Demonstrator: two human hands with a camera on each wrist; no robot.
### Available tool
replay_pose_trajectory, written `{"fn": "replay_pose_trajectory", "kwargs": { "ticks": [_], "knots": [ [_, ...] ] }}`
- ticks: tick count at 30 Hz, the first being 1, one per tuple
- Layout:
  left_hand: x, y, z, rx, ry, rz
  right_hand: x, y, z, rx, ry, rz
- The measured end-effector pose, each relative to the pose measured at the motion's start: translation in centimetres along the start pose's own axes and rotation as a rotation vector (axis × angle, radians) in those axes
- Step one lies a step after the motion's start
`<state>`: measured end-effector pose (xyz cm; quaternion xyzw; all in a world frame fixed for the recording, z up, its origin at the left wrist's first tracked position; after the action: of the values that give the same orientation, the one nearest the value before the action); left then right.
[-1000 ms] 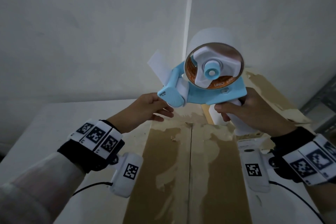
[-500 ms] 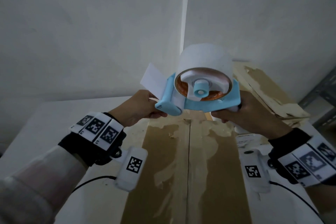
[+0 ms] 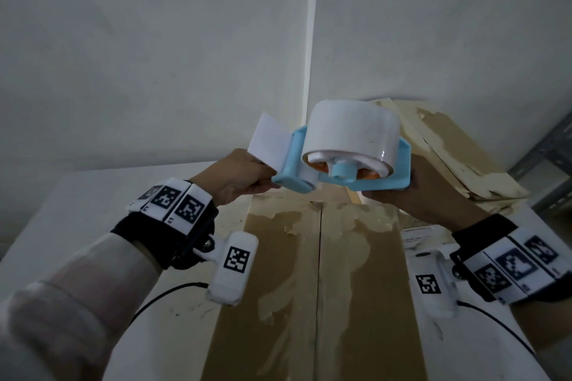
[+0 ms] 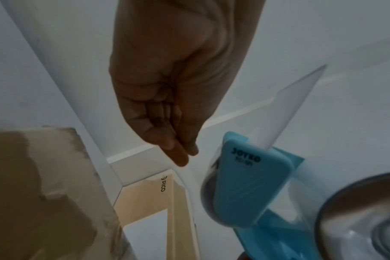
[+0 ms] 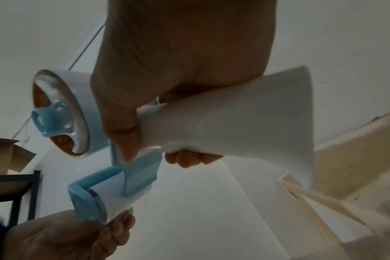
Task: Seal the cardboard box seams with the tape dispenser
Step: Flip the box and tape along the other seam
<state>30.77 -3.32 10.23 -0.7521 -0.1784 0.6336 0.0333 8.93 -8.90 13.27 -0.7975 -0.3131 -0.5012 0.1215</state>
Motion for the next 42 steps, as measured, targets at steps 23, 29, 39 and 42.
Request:
{"fn": "replay_pose_trajectory", "kwargs": {
  "ticks": [23,29,39,42],
  "knots": [
    [6.4,0.4,-7.4,-0.198,0.093,-0.04,-4.7,2.1,-1.3,0.055,-0.196,0.212],
    [6.5,0.5,-6.9,-0.177,0.128,-0.039,-5.3,2.2,-1.2,0.037,-0.196,0.253],
    [7.5,0.9,-6.3,-0.16,0.148,-0.11,-6.0,2.1,-1.2,0.062,-0.193,0.298],
    [7.9,1.0,-6.1,-0.156,0.145,-0.117,-6.4,2.1,-1.2,0.085,-0.193,0.318]
  ]
}}
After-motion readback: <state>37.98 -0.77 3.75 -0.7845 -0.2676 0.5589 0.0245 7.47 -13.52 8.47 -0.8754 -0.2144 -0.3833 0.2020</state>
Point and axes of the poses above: each hand's wrist, its own y-axis towards the middle knuckle, its own z-axis out of the palm, x = y × z, the point moved 6 cm from there along y, towards the middle knuckle, and after that the axes turned 6 degrees about z, right-handed, at the moved point
